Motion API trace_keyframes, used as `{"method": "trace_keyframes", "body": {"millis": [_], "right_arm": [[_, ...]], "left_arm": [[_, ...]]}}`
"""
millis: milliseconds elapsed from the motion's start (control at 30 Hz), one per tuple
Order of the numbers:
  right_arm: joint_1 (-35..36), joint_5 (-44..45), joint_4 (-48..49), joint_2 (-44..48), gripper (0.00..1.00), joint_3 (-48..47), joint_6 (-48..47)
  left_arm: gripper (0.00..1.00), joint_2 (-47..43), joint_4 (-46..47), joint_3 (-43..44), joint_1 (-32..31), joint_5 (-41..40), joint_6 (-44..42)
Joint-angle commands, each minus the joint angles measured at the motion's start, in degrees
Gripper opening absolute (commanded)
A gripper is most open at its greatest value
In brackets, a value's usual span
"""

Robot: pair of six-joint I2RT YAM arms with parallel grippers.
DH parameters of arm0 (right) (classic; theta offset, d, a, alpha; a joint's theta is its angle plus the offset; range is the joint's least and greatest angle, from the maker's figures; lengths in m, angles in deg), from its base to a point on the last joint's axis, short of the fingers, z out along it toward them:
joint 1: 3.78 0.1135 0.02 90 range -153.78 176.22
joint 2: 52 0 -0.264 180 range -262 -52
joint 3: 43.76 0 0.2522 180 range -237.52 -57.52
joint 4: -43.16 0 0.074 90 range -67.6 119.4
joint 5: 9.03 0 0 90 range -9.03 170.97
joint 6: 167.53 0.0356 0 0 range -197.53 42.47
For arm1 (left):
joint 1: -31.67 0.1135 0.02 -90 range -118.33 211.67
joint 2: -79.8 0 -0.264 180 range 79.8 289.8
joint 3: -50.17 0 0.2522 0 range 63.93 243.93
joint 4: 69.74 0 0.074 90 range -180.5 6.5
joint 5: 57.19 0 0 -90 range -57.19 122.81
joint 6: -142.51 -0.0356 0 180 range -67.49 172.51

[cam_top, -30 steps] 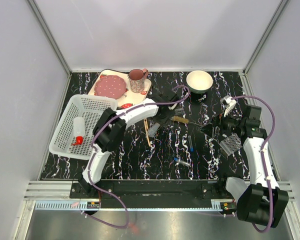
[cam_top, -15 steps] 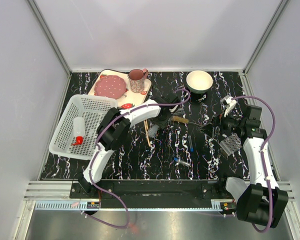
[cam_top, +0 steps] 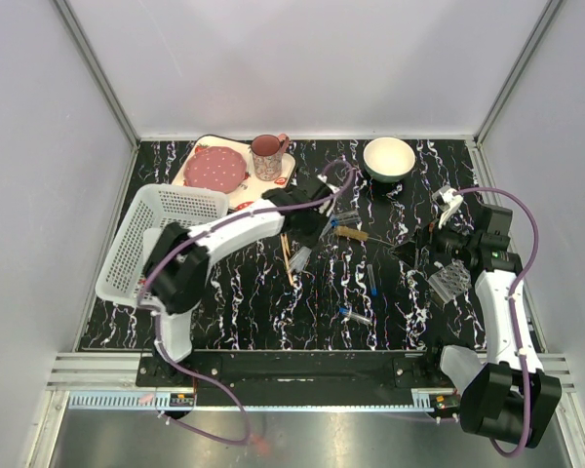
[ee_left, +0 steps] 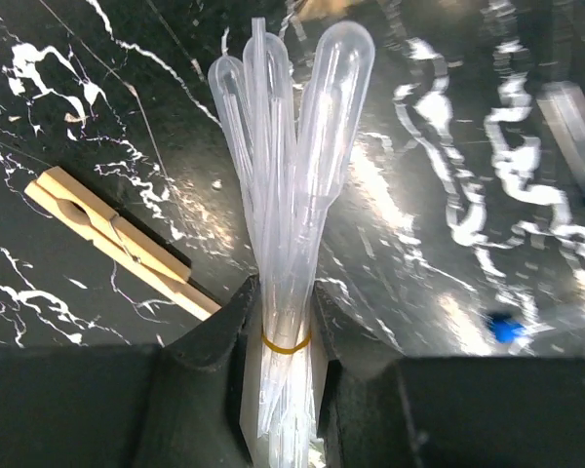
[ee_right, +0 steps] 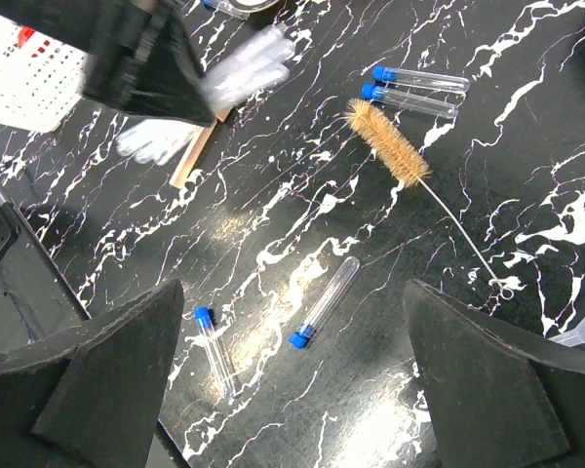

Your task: Organize the chemistry lab equipment

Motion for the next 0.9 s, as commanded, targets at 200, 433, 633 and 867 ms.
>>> {"method": "trace_keyframes", "body": {"millis": [200, 433, 633, 867], "right_arm": [[-0.3, -1.3, 1.1, 1.9, 1.0, -0.1, -1.4], [-0.3, -1.5, 0.8, 2.0, 1.0, -0.3, -1.7], [-0.3, -1.4, 0.7, 1.8, 1.0, -0.3, -1.9], [-0.3, -1.2, 0.4, 2.1, 1.0, -0.2, -2.1]], "left_arm": [[0.21, -28.6, 16.7, -19.6, 8.2, 15.7, 9.2], [0.21, -48.0, 14.1, -31.2, 27.8, 17.0, 9.3], [0.22, -51.4, 10.0, -33.7, 45.4, 16.3, 7.6], [0.25, -49.4, 9.6, -35.4, 51.8, 4.8, 13.4]]}}
